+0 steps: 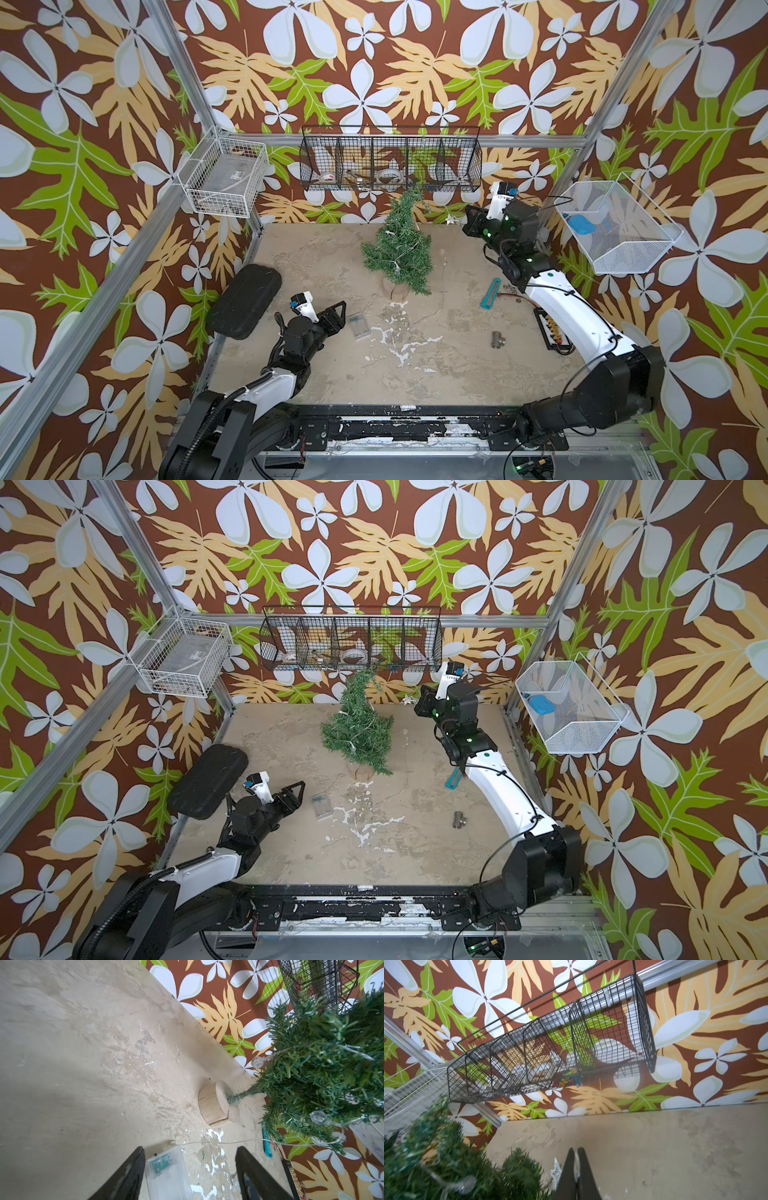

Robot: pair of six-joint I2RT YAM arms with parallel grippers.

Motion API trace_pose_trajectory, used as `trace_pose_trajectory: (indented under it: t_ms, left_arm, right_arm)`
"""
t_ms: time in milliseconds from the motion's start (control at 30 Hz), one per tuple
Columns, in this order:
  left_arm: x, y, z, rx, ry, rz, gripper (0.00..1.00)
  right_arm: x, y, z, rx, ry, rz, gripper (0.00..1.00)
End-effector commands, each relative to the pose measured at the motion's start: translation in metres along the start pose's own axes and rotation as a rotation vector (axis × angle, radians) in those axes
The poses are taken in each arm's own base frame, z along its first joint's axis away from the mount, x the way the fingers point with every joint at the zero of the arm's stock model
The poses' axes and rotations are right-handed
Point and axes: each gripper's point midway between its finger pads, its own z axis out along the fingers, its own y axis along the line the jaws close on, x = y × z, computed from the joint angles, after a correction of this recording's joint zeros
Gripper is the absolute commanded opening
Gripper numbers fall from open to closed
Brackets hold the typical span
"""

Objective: Remove string lights from the small christmas tree
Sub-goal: Remove the light string from the Christmas tree.

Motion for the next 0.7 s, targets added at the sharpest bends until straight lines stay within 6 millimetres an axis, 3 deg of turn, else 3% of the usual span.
trace_pose_trajectory:
  t_ms: [0,167,233,367,667]
  left_arm:
    - [0.001,-0.027,0.014,0.09,0.069,0.004,0.74]
    - [0.007,-0.032,0.055,0.072,0.18,0.023,0.77]
    - [0.011,-0.038,0.074,0.093,0.23,-0.005,0.71]
    - [0.012,-0.043,0.095,0.102,0.215,-0.047,0.68]
    - [0.035,-0.044,0.147,0.103,0.319,-0.055,0.69]
  right_arm:
    - [0.004,0.006,0.016,-0.03,0.04,-0.01,0.0]
    - [0.008,-0.003,0.031,-0.013,0.062,0.022,0.0]
    - [0.006,-0.007,0.031,-0.017,0.052,0.04,0.0]
    - [0.004,-0.014,0.034,-0.018,0.039,0.077,0.0]
    - [-0.002,-0.006,0.046,-0.055,0.062,0.066,0.0]
